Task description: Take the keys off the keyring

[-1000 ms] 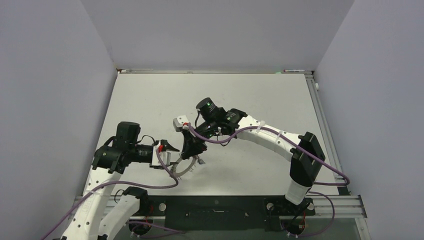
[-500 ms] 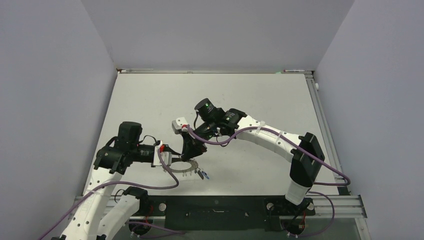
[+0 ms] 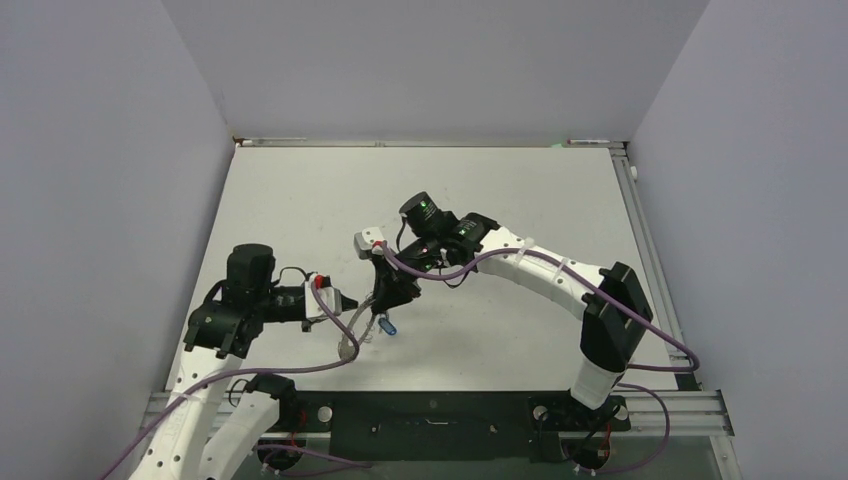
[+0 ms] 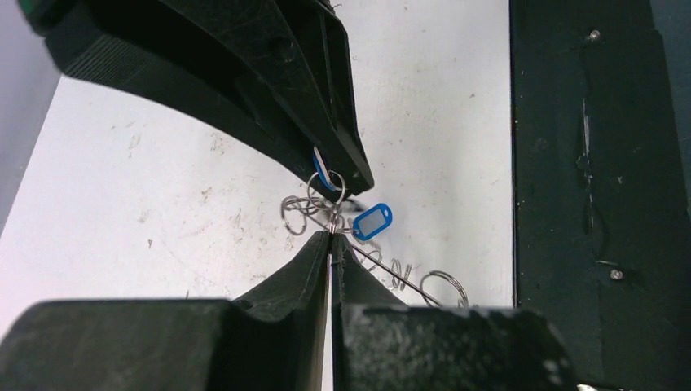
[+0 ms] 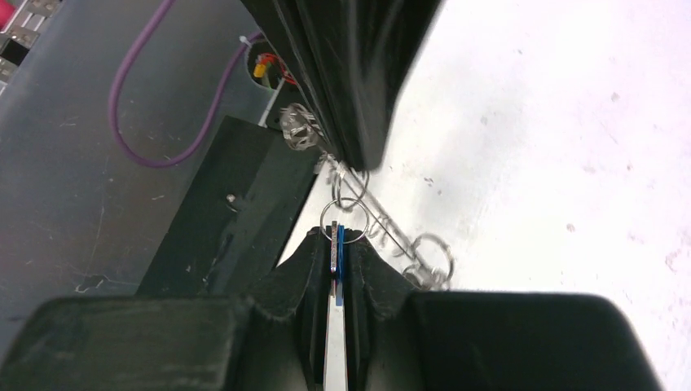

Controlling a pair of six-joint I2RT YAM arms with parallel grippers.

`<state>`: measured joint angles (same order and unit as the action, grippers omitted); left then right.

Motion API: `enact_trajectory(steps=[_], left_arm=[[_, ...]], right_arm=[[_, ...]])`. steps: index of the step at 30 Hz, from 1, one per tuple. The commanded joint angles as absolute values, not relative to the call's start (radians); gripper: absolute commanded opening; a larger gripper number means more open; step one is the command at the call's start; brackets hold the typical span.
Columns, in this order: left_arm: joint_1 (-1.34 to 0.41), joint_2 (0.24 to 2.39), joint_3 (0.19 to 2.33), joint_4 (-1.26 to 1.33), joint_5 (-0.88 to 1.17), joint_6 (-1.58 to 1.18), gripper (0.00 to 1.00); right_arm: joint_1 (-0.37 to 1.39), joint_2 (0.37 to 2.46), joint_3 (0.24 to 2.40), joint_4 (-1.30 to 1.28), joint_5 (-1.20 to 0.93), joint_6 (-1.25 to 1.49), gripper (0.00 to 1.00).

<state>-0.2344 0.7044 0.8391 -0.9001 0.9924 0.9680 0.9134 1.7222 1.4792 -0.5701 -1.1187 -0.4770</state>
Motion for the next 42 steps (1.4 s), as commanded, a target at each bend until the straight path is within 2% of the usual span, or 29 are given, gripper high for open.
enact_trajectory(steps=[1,7,14,18,19,22,29,38,42], left_arm=[[-0.212,0.679,0.822,-0.735,0.995,0.762,0.00],[-0.205,0.668,0.777,-0.621,1.010,0.621,0.00],[-0.205,0.665,0.753,-0.639,0.999,0.683,0.00],[-0.206,0.674,0.755,-0.719,1.008,0.830,0.40],[-0.206,0.676,0.755,-0.737,1.009,0.868,0.46],[-0.205,0.696,0.759,-0.771,1.006,0.959,0.51],[-0.218,0.760,0.816,-0.915,1.022,1.202,0.53],[-0.321,0.758,0.834,-0.922,0.994,1.239,0.51],[-0.369,0.737,0.837,-0.912,0.971,1.240,0.47]], right_arm=[[0.871,1.649,1.425,-0.511,-1.127,-0.503,0.05],[0.868,1.644,1.390,-0.443,-1.119,-0.457,0.05],[0.868,1.653,1.427,-0.449,-1.138,-0.450,0.05],[0.873,1.653,1.436,-0.471,-1.151,-0.469,0.05],[0.875,1.655,1.441,-0.481,-1.152,-0.478,0.05],[0.882,1.659,1.457,-0.510,-1.158,-0.501,0.05],[0.903,1.670,1.481,-0.541,-1.168,-0.519,0.05],[0.928,1.687,1.508,-0.585,-1.161,-0.551,0.05],[0.934,1.690,1.512,-0.600,-1.161,-0.562,0.05]])
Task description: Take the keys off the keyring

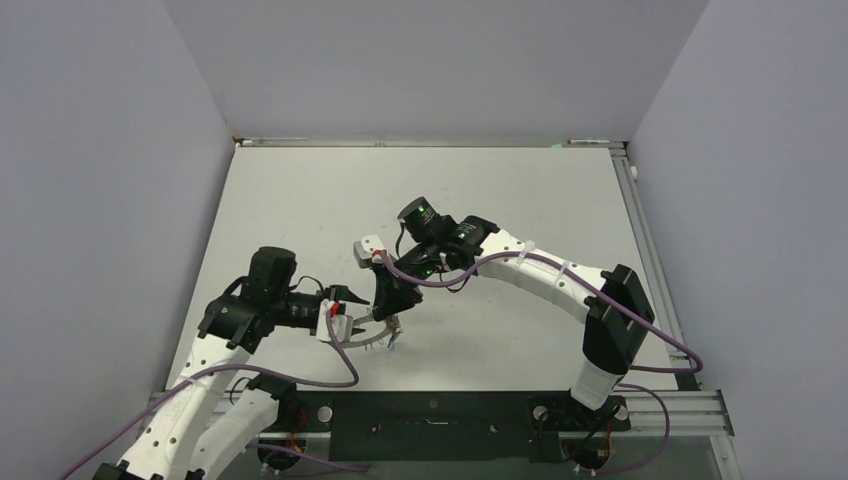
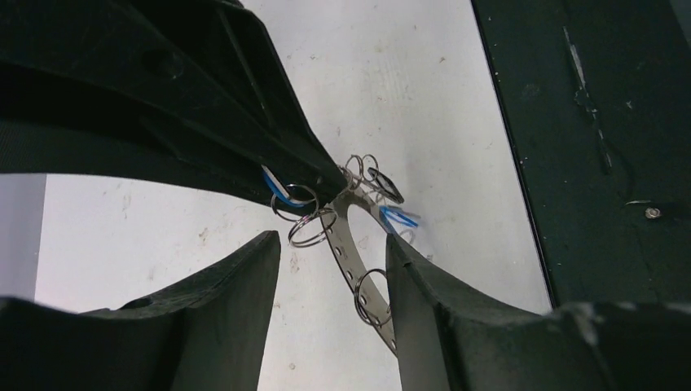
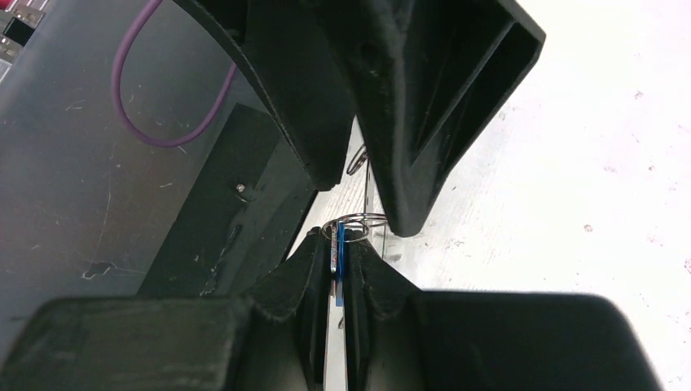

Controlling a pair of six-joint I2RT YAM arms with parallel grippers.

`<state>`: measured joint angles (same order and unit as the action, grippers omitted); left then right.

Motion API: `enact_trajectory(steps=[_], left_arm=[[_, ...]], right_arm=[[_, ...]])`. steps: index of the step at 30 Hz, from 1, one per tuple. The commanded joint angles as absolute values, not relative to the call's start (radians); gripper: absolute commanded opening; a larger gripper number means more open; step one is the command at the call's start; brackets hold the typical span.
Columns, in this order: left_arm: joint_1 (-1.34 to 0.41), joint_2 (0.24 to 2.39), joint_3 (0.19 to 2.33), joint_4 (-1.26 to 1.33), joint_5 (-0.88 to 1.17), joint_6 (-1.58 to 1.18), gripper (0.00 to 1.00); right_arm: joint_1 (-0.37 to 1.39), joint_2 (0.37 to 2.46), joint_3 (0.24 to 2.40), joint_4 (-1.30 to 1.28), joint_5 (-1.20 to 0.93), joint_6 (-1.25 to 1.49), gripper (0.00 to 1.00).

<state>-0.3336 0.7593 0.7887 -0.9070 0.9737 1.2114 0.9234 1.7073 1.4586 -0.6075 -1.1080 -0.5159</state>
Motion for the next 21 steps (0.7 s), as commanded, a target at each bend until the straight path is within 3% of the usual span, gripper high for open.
enact_trajectory(steps=[1,9,21], left_arm=[[-0.374,0.735,0.839,-0.912,0.970,1.235,0.46],[-0.389,0.750,0.851,-0.919,0.967,1.212,0.36],[-0.414,0.763,0.847,-0.900,0.971,1.168,0.32]], right_arm=[[0.935,1.691,1.514,-0.603,-1.161,-0.565,0.05],[0.943,1.697,1.525,-0.611,-1.166,-0.571,0.05],[0.957,1.698,1.540,-0.636,-1.162,-0.582,0.05]])
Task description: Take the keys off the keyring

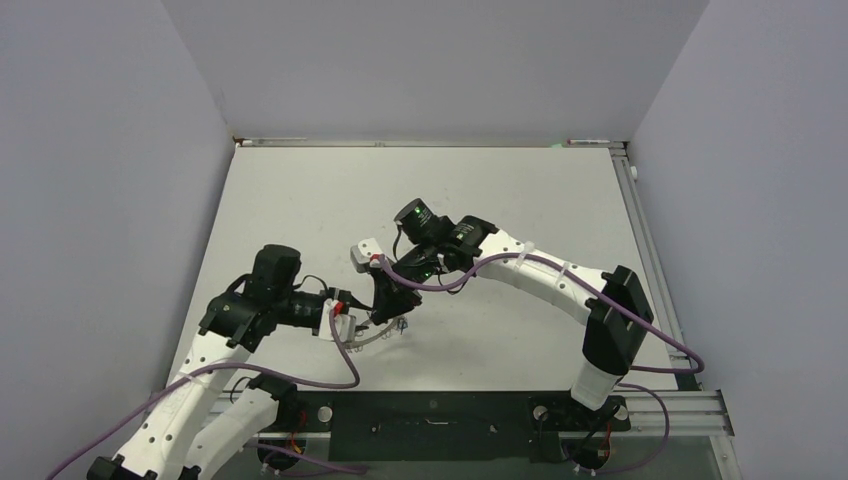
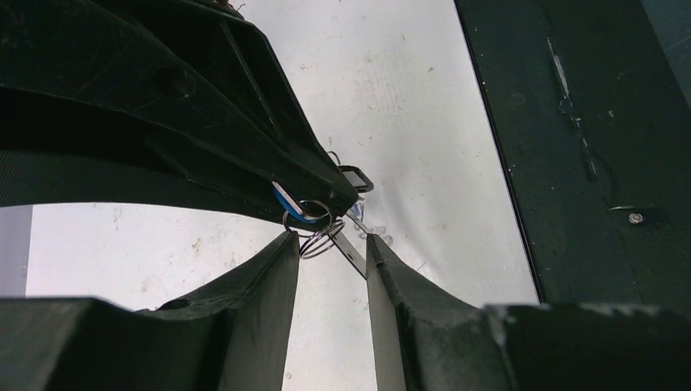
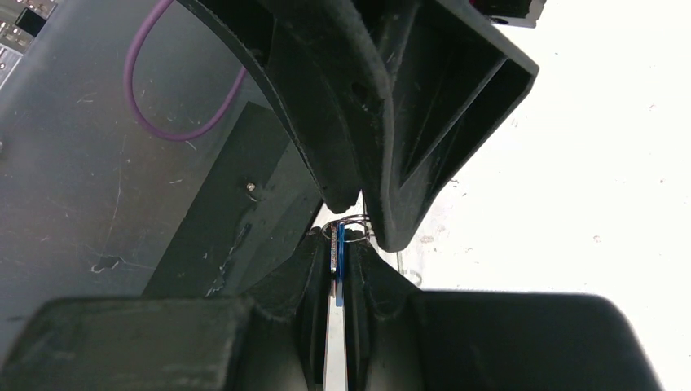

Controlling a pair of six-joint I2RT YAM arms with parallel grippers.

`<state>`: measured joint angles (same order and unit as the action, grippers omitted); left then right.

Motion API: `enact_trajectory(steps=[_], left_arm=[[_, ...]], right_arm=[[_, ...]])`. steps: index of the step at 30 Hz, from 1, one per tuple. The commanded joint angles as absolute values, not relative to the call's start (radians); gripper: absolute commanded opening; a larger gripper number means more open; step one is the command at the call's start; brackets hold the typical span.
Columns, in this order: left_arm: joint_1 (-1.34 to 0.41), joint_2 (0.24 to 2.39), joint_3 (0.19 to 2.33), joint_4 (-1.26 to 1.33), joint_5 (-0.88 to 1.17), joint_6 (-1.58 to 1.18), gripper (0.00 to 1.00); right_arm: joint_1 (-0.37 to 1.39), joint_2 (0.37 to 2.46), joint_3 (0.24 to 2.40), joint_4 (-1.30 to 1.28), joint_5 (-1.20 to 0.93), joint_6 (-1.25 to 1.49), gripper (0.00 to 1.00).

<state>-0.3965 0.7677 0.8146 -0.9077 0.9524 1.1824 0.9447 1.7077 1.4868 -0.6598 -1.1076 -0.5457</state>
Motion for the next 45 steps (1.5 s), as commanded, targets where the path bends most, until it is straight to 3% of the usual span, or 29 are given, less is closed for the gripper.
enact_trajectory(steps=[1,10,13,31,45], left_arm=[[-0.421,0.763,0.847,-0.901,0.969,1.165,0.31],[-0.448,0.749,0.835,-0.910,0.941,1.153,0.12],[-0.448,0.744,0.828,-0.899,0.925,1.134,0.00],[-0.445,0.615,0.728,-0.576,0.845,0.665,0.00],[-0.445,0.568,0.686,-0.490,0.820,0.562,0.00]], right_arm=[[0.957,1.698,1.541,-0.636,-1.163,-0.583,0.05],[0.959,1.696,1.539,-0.641,-1.161,-0.591,0.05],[0.958,1.692,1.536,-0.645,-1.161,-0.595,0.05],[0.896,1.644,1.413,-0.583,-1.057,-0.572,0.05],[0.900,1.651,1.403,-0.480,-1.022,-0.464,0.05]])
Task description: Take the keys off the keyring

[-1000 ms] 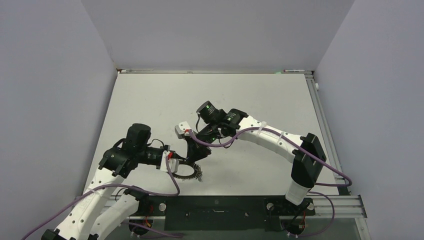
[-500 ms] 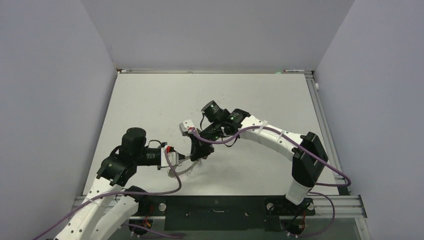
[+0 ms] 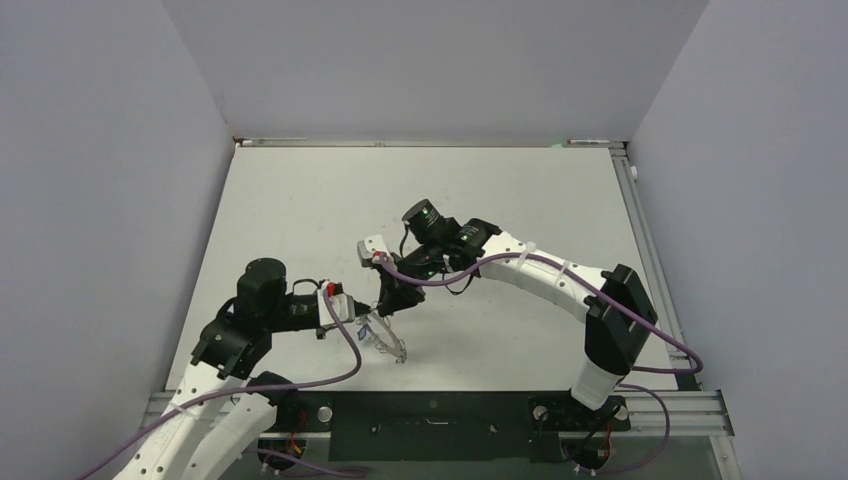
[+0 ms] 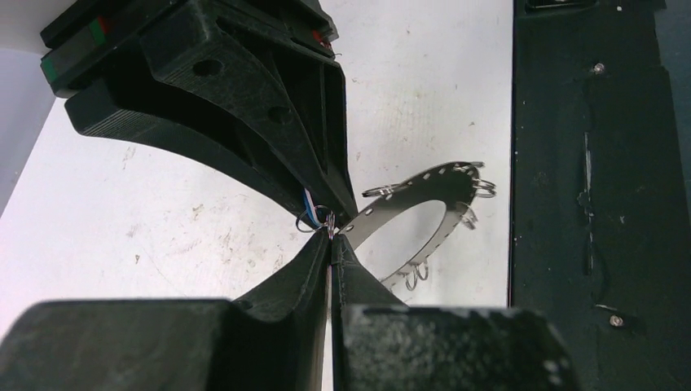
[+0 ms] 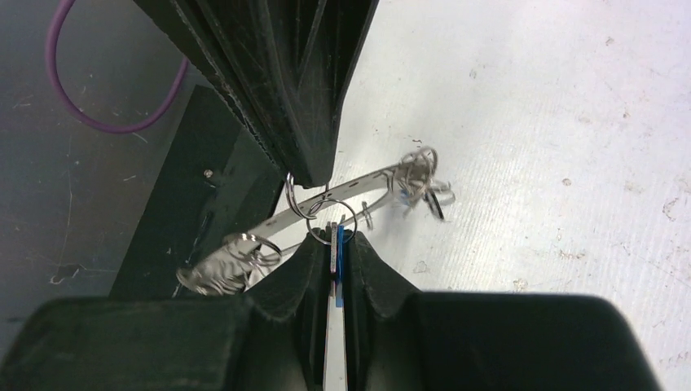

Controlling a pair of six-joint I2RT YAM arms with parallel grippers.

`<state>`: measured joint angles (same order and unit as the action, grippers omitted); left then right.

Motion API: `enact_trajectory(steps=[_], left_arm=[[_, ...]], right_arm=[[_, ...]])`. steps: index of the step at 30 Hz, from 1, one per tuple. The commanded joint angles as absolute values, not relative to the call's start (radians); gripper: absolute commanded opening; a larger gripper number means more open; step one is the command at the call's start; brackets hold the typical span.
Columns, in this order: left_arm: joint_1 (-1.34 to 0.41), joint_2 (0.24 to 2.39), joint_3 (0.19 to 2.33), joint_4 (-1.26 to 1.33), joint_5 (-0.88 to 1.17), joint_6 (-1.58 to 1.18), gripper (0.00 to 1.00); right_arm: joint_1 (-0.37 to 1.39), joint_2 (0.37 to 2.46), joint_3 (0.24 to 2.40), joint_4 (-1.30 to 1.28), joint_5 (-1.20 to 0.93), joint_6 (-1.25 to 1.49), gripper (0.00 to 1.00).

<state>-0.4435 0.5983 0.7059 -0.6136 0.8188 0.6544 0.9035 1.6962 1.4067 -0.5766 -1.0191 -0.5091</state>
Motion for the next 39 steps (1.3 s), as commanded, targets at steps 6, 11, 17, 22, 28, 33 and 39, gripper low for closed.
enact_trajectory(steps=[6,11,17,22,28,33,39], left_arm=[[-0.445,0.462,0.557,-0.231,0.749,0.298,0.00],[-0.446,0.438,0.511,-0.149,0.710,0.211,0.00],[-0.445,0.443,0.510,-0.129,0.683,0.188,0.00],[-0.443,0.442,0.525,-0.161,0.656,0.185,0.00],[-0.419,0.494,0.562,-0.181,0.580,0.166,0.00],[-0.391,0.602,0.630,-0.219,0.482,0.161,0.00],[-0.319,0.731,0.791,-0.333,0.472,0.195,0.00]], right_arm=[[0.903,1.652,1.369,-0.405,-1.064,-0.388,0.05],[0.909,1.655,1.369,-0.401,-1.081,-0.378,0.05],[0.886,1.656,1.375,-0.406,-1.062,-0.387,0.05],[0.789,1.643,1.342,-0.360,-1.068,-0.336,0.05],[0.691,1.612,1.278,-0.292,-1.039,-0.278,0.05],[0.587,1.588,1.245,-0.263,-1.022,-0.239,0.05],[0.456,1.565,1.210,-0.264,-0.961,-0.213,0.05]])
